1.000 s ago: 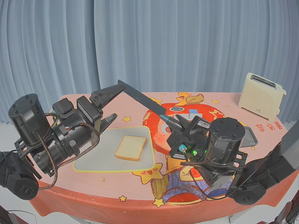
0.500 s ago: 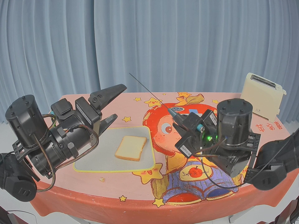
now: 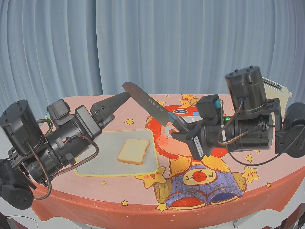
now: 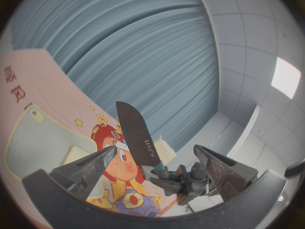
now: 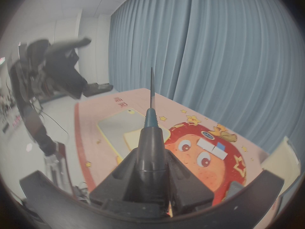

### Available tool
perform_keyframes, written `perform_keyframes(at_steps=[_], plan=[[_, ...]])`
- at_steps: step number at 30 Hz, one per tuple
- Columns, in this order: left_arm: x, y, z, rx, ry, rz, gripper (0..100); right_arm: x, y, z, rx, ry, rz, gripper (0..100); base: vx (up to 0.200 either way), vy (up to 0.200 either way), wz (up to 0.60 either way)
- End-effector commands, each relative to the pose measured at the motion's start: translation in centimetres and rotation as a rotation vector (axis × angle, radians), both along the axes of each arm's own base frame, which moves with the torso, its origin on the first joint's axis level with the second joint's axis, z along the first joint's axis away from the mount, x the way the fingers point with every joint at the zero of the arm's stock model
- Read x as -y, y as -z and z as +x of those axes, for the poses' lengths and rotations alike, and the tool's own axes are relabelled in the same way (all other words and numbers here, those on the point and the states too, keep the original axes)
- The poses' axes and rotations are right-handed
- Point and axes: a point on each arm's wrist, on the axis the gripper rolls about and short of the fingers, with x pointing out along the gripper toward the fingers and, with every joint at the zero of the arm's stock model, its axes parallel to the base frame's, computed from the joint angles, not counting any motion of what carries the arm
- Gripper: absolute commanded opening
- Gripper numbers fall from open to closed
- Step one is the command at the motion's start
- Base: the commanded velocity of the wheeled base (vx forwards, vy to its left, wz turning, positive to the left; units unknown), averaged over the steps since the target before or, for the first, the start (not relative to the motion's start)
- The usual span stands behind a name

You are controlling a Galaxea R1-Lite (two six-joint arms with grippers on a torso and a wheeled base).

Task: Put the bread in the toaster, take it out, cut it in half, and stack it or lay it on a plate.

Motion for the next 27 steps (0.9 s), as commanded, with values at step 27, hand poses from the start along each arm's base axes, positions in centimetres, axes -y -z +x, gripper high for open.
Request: perform_keyframes(at_steps=[27], plan=[[-1.5, -5.8, -0.6, 0.212, 0.096, 0.382, 100, -0.5, 4.3, -1.2, -0.224, -0.111, 0.014, 0, 0.0, 0.0, 0.0]])
